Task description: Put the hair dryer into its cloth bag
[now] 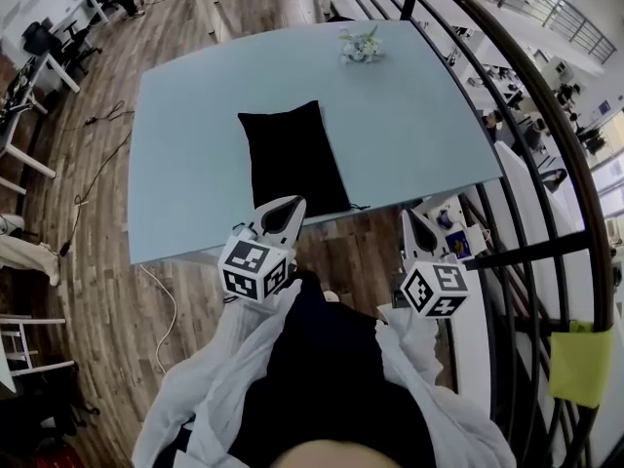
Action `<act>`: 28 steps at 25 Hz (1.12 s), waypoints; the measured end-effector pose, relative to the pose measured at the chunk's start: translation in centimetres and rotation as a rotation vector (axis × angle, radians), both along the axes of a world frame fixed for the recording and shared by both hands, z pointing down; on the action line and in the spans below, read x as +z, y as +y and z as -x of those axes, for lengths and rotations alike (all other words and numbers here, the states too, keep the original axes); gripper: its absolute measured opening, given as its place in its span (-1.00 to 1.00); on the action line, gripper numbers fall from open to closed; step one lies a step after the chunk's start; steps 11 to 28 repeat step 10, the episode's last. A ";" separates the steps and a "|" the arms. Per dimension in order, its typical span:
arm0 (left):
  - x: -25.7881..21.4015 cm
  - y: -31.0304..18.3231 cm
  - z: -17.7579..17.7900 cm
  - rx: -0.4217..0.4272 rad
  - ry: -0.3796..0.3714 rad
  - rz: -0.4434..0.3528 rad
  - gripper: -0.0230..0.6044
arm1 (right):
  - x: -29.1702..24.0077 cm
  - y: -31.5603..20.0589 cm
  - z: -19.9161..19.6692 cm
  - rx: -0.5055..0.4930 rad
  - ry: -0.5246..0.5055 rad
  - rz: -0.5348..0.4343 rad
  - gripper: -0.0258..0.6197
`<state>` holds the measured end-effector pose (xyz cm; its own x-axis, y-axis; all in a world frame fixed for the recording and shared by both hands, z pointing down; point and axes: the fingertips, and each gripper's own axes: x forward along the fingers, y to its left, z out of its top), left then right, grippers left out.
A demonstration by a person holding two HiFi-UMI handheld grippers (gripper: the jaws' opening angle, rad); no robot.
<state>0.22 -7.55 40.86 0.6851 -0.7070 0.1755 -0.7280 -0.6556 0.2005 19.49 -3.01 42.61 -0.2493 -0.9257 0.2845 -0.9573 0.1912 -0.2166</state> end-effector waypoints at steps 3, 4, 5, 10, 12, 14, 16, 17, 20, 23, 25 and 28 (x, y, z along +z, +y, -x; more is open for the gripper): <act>0.6 0.3 0.3 -0.006 -0.005 0.010 -0.88 | 0.6 0.3 0.3 -0.006 0.003 0.012 -0.90; 0.8 0.4 0.5 -0.009 -0.009 0.013 -0.88 | 0.7 0.3 0.4 -0.009 0.004 0.015 -0.90; 0.9 0.4 0.7 -0.013 -0.013 0.015 -0.88 | 0.8 0.4 0.6 -0.012 0.006 0.017 -0.90; 0.9 0.3 1.5 -0.027 -0.010 0.021 -0.88 | 0.8 0.4 1.1 -0.022 0.020 0.026 -0.90; 0.9 0.3 1.5 -0.027 -0.010 0.021 -0.88 | 0.8 0.4 1.1 -0.022 0.020 0.026 -0.90; 0.9 0.3 1.5 -0.027 -0.010 0.021 -0.88 | 0.8 0.4 1.1 -0.022 0.020 0.026 -0.90; 0.9 0.3 1.5 -0.027 -0.010 0.021 -0.88 | 0.8 0.4 1.1 -0.022 0.020 0.026 -0.90; 0.9 0.3 1.5 -0.027 -0.010 0.021 -0.88 | 0.8 0.4 1.1 -0.022 0.020 0.026 -0.90; 0.9 0.3 1.5 -0.027 -0.010 0.021 -0.88 | 0.8 0.4 1.1 -0.022 0.020 0.026 -0.90; 0.9 0.3 1.5 -0.027 -0.010 0.021 -0.88 | 0.8 0.4 1.1 -0.022 0.020 0.026 -0.90; 0.9 0.3 1.5 -0.027 -0.010 0.021 -0.88 | 0.8 0.4 1.1 -0.022 0.020 0.026 -0.90; 0.9 0.3 1.5 -0.027 -0.010 0.021 -0.88 | 0.8 0.4 1.1 -0.022 0.020 0.026 -0.90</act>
